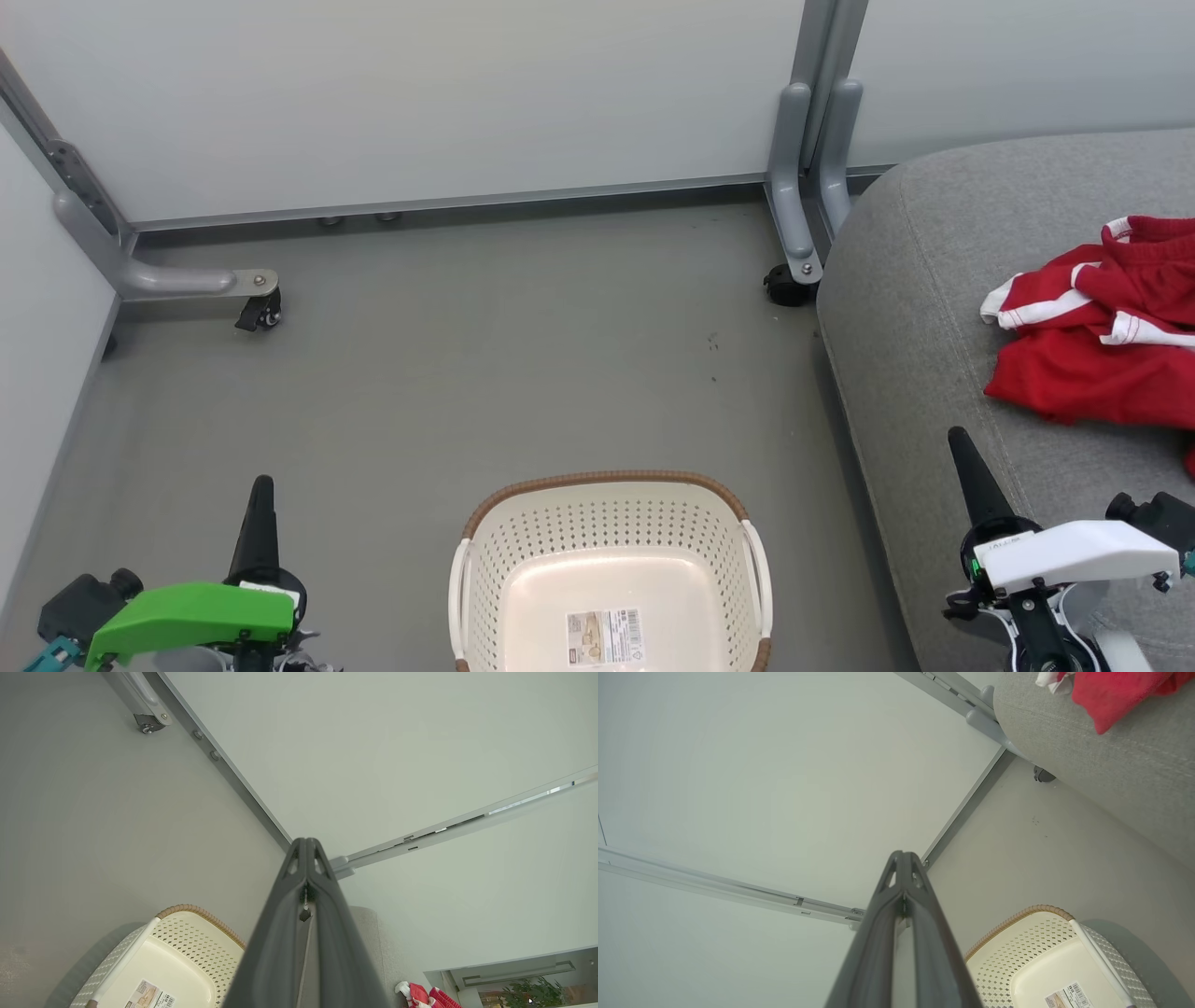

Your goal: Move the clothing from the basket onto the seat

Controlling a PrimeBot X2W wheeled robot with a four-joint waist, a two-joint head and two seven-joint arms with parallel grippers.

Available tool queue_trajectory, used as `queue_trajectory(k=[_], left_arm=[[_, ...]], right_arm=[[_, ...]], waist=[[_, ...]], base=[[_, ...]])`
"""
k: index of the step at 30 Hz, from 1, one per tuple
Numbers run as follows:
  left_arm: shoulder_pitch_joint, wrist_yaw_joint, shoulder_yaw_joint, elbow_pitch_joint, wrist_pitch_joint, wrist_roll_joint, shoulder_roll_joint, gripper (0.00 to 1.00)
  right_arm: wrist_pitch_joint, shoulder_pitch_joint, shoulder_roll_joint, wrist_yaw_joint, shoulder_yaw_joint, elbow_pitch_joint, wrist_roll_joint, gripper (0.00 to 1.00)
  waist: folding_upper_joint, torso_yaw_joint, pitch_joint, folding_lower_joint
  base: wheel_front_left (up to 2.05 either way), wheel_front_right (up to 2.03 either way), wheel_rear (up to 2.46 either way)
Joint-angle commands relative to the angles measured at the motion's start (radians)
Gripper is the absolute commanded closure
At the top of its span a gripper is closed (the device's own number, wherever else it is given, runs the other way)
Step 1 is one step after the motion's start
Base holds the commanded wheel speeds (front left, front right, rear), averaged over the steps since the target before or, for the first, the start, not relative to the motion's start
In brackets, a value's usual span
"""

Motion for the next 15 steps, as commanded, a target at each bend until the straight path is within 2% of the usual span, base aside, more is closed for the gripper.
queue_trajectory(k=[1, 15], left_arm=[[-0.029, -0.006, 0.007, -0.012, 0.008, -0.031, 0.003, 1.00], [-0.044, -0.011, 0.021, -0.012, 0.042, -0.163, 0.001, 1.00]], right_arm=[[0.005, -0.027, -0.008, 0.000, -0.004, -0.001, 0.030, 1.00], [0.024, -0.049, -0.007, 0.000, -0.018, 0.027, 0.162, 1.00]], waist=[[0.0000, 0.000, 0.000, 0.0000], [0.0000, 0.000, -0.002, 0.0000]], base=[[0.00, 0.00, 0.00], [0.00, 0.00, 0.00]])
